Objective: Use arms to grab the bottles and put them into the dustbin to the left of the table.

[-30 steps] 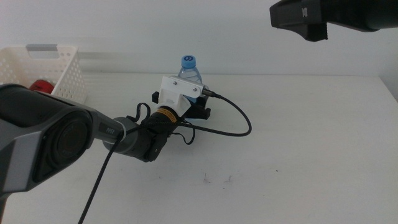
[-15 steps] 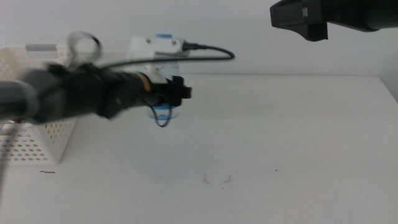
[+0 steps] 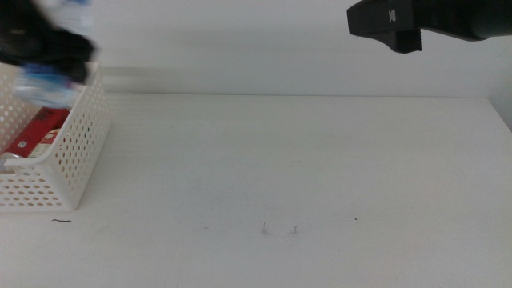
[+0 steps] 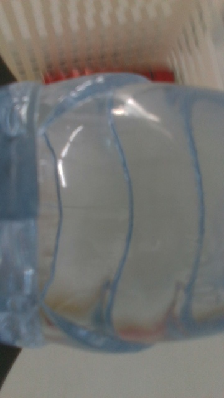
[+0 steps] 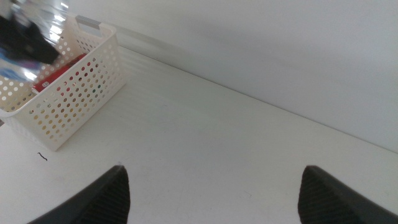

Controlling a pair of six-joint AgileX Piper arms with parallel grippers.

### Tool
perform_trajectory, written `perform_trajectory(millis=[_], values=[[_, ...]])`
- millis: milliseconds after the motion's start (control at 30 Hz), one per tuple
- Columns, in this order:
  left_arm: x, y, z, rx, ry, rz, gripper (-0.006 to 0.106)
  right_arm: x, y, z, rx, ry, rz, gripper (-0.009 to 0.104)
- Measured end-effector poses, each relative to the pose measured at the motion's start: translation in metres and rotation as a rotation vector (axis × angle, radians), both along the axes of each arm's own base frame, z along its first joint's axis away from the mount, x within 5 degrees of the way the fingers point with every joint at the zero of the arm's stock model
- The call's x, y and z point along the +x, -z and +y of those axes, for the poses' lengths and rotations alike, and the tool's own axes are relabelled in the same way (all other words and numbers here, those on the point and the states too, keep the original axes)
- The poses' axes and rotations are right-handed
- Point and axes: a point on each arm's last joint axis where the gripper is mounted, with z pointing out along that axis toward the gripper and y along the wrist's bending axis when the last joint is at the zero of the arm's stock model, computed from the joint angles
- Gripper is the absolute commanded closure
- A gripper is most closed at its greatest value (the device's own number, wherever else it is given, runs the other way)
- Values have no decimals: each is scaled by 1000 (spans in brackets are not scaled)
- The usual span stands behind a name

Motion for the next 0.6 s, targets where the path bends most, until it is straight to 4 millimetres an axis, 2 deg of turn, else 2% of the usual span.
perform_trajectory(millis=[100, 233, 467, 600], values=[[4, 0, 41, 11, -60, 8, 102, 0, 0, 0, 0, 0, 0, 9], [9, 12, 71, 16, -100, 36, 102, 0, 0, 0, 0, 0, 0, 9], [32, 62, 88, 12, -114, 136, 99, 0, 0, 0, 0, 0, 0, 9], [44, 88, 91, 8, -114, 167, 87, 0, 0, 0, 0, 0, 0, 9]])
